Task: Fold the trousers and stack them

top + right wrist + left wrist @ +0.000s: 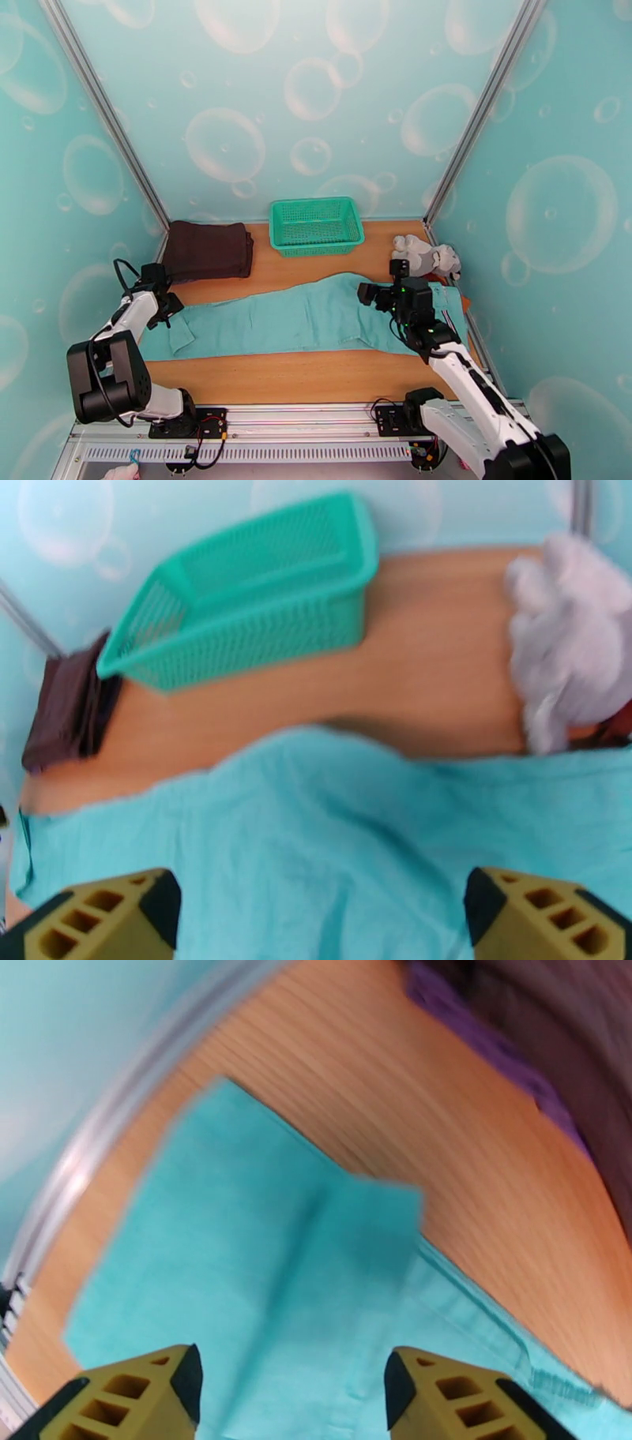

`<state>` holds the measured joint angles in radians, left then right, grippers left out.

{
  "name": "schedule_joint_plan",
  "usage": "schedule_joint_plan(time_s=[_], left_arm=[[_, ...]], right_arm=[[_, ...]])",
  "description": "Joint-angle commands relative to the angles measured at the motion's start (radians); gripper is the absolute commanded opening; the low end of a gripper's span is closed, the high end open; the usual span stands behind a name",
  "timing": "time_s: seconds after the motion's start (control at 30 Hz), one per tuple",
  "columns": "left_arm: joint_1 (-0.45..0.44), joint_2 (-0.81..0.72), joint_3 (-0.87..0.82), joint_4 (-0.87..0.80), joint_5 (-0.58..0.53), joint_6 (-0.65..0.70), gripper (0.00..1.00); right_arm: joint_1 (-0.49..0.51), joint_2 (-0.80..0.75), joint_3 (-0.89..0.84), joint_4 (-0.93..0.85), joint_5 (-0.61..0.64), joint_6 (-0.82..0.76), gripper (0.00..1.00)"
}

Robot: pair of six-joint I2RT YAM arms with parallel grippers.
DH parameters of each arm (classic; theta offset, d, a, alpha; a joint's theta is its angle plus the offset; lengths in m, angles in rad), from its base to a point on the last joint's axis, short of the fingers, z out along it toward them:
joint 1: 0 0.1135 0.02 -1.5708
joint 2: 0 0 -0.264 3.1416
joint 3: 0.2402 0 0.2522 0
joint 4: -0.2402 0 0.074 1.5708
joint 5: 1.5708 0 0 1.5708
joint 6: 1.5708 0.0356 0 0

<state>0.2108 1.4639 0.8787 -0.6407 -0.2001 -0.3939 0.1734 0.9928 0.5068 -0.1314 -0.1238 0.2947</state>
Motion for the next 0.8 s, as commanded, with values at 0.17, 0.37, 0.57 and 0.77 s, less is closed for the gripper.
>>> schedule_joint_plan(time_s=[0.17, 0.37, 0.57, 0.77], left_arm=[[-0.128, 0.078, 0.056, -0.158, -0.164, -0.154, 0.55], [-0.196, 0.153, 0.156, -0.284, -0.190, -0.203, 0.57], [-0.240, 0.223, 0.128, -0.263, -0.163, -0.201, 0.54], [-0.313, 0.280, 0.171, -0.438, -0.277, -0.296, 0.54]], right_arm=[[-0.012, 0.038, -0.024, 0.086, -0.054, 0.033, 0.99], [-0.080, 0.035, -0.040, 0.064, 0.039, 0.103, 0.99], [-0.155, 0.058, -0.049, 0.074, -0.072, 0.129, 0.99], [-0.187, 0.111, -0.045, 0.099, -0.174, 0.130, 0.99]])
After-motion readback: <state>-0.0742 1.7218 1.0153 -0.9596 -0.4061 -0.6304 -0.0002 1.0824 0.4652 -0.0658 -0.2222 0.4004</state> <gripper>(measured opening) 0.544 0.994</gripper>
